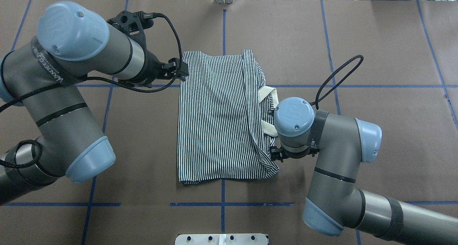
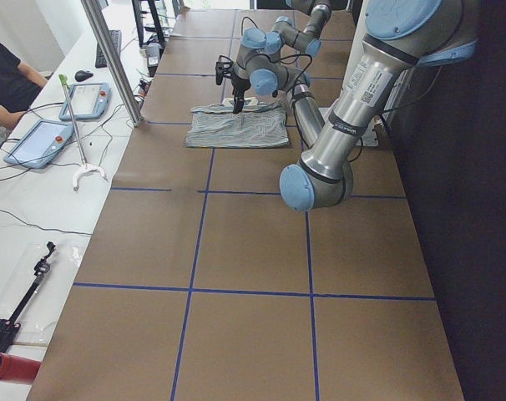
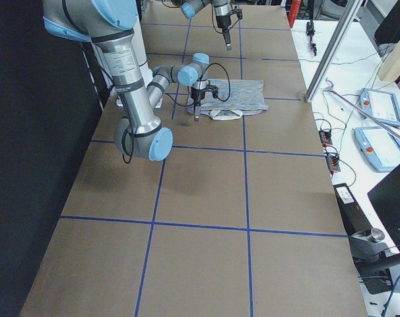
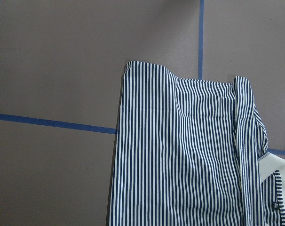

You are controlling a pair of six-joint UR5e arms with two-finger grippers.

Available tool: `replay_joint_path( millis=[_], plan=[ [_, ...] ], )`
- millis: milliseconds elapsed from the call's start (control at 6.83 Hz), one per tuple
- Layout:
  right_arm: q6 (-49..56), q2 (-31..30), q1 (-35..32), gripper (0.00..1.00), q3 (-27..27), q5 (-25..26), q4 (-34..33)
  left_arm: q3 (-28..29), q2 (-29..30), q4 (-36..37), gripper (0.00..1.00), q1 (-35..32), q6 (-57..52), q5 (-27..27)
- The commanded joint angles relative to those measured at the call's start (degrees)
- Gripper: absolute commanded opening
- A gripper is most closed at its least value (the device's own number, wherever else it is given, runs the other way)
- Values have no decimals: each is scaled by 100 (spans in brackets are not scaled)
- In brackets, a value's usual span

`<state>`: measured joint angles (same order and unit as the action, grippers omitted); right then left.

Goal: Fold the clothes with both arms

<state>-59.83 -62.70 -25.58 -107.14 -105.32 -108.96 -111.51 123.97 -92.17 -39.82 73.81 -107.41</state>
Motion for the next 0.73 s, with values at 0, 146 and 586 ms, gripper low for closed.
replay_joint_path(
  millis=[0, 146, 586],
  plan=[
    [495, 352, -227, 100, 34, 37, 67, -63, -4, -3, 100, 0, -41, -8],
    [516, 895, -219, 100, 540, 55, 215, -64, -13, -3, 100, -8, -50, -8],
    [657, 1173, 87, 100, 1072, 81, 261, -64, -48, -3, 100, -9, -59, -17]
  ],
)
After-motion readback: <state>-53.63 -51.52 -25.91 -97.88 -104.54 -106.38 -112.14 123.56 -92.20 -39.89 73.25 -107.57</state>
